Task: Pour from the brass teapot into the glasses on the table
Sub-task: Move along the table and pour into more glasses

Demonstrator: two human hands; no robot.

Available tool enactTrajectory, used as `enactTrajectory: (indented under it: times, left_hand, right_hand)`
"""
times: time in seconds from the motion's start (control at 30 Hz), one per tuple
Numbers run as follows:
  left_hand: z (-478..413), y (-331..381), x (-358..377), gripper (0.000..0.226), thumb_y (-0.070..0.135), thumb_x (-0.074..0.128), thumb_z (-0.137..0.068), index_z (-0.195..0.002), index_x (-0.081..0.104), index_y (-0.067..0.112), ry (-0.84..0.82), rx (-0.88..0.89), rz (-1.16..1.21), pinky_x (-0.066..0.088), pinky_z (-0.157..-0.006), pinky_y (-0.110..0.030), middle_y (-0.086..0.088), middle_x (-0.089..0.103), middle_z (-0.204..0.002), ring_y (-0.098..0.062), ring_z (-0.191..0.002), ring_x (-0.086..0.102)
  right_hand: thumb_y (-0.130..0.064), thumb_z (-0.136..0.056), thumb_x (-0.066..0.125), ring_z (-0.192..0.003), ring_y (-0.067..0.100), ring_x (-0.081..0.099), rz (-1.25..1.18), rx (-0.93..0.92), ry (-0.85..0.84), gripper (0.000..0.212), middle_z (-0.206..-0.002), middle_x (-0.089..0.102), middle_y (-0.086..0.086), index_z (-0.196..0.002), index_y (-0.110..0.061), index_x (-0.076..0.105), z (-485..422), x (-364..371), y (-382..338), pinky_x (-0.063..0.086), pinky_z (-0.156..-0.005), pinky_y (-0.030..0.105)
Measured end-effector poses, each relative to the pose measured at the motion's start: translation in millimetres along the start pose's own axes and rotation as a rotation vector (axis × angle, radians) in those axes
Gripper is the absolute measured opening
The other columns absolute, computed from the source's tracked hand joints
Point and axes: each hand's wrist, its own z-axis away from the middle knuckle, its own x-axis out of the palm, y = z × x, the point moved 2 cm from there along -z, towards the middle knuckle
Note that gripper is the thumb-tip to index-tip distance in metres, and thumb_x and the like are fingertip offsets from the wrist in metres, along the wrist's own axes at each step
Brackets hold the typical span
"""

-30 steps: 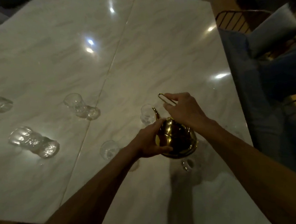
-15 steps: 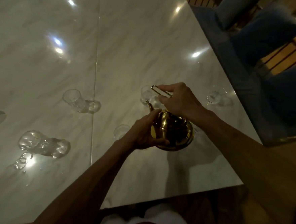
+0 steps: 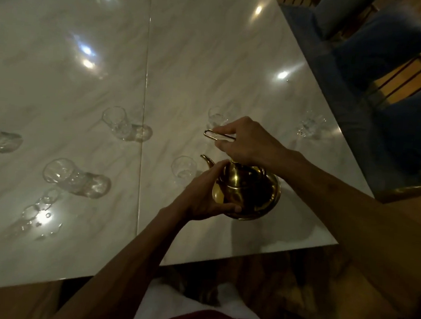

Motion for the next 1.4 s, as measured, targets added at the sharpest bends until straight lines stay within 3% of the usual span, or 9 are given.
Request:
enactTrajectory:
  times: [0.1,0.3,0.5,0.63,0.77,1.2,1.33,1.4]
  left_hand:
    - [12.3,-5.0,-4.9,0.109,0.060,0.080,-0.068,-0.153,0.017,0.034,-0.015,-0.013,0.019,0.044,-0.107,-0.045,0.009,0.042,-0.150,-0.012,-0.135,0.044]
    - [32.4,-24.2,-21.1,0.111,0.058,0.080,-0.070,-0.155,0.012,0.035,-0.106,-0.001,0.036,0.040,-0.111,-0.045,0.007,0.035,-0.155,-0.012,-0.140,0.037]
    - [46.0,-35.6,-34.5,0.109,0.047,0.082,-0.074,-0.155,0.010,0.032,-0.176,0.053,0.023,0.038,-0.111,-0.034,0.000,0.033,-0.157,-0.017,-0.140,0.037]
    - [50.8,-41.1,-35.6,0.109,0.053,0.080,-0.072,-0.155,0.012,0.033,-0.219,0.042,0.055,0.037,-0.113,-0.044,0.003,0.033,-0.157,-0.015,-0.141,0.036]
    - [53.5,-39.9,-38.2,0.105,0.047,0.080,-0.075,-0.155,0.014,0.030,-0.242,0.045,0.068,0.039,-0.111,-0.044,0.003,0.038,-0.154,-0.015,-0.138,0.039]
    - [52.9,-39.4,-44.9,0.107,0.055,0.079,-0.072,-0.155,0.014,0.033,-0.279,0.037,0.069,0.040,-0.110,-0.047,0.004,0.036,-0.155,-0.017,-0.138,0.040]
    - [54.1,-38.9,-46.3,0.102,0.050,0.080,-0.074,-0.154,0.017,0.033,-0.275,0.039,0.071,0.039,-0.110,-0.045,0.003,0.039,-0.153,-0.017,-0.137,0.040]
    - [54.8,-37.6,-46.7,0.099,0.048,0.079,-0.076,-0.153,0.019,0.035,-0.270,0.047,0.082,0.040,-0.110,-0.045,0.004,0.040,-0.152,-0.016,-0.136,0.041]
  right_hand:
    - [-0.031,-0.091,0.065,-0.116,0.014,0.059,0.047,0.012,-0.010,0.040,-0.135,0.060,0.001,-0.130,-0.026,0.063,2.1,9.2,-13.0,0.042,-0.087,0.021]
    - [-0.026,-0.094,0.062,-0.132,0.015,0.046,0.119,0.060,-0.072,0.044,-0.151,0.042,0.002,-0.137,-0.022,0.056,0.6,33.7,-38.3,0.029,-0.087,0.016]
    - [-0.027,-0.094,0.061,-0.125,0.016,0.053,0.154,0.135,-0.060,0.043,-0.145,0.051,0.002,-0.137,-0.022,0.057,-2.7,52.9,-53.0,0.034,-0.085,0.019]
    - [-0.025,-0.095,0.060,-0.122,0.016,0.055,0.185,0.163,-0.066,0.043,-0.143,0.053,0.002,-0.138,-0.020,0.056,-1.0,61.6,-60.0,0.035,-0.082,0.020]
    - [-0.024,-0.095,0.059,-0.123,0.017,0.055,0.200,0.186,-0.049,0.043,-0.142,0.054,0.004,-0.138,-0.020,0.056,1.4,64.5,-64.2,0.035,-0.081,0.020]
    - [-0.025,-0.095,0.059,-0.110,0.016,0.061,0.204,0.240,-0.036,0.043,-0.135,0.060,0.004,-0.138,-0.021,0.056,1.8,62.3,-75.8,0.039,-0.079,0.021]
    - [-0.024,-0.094,0.059,-0.099,0.018,0.066,0.215,0.252,-0.037,0.043,-0.128,0.064,0.006,-0.137,-0.022,0.057,-0.1,61.7,-75.2,0.047,-0.076,0.024]
    - [-0.022,-0.094,0.059,-0.083,0.011,0.065,0.222,0.246,-0.037,0.042,-0.127,0.065,0.005,-0.136,-0.022,0.058,-1.8,61.3,-75.0,0.046,-0.069,0.021]
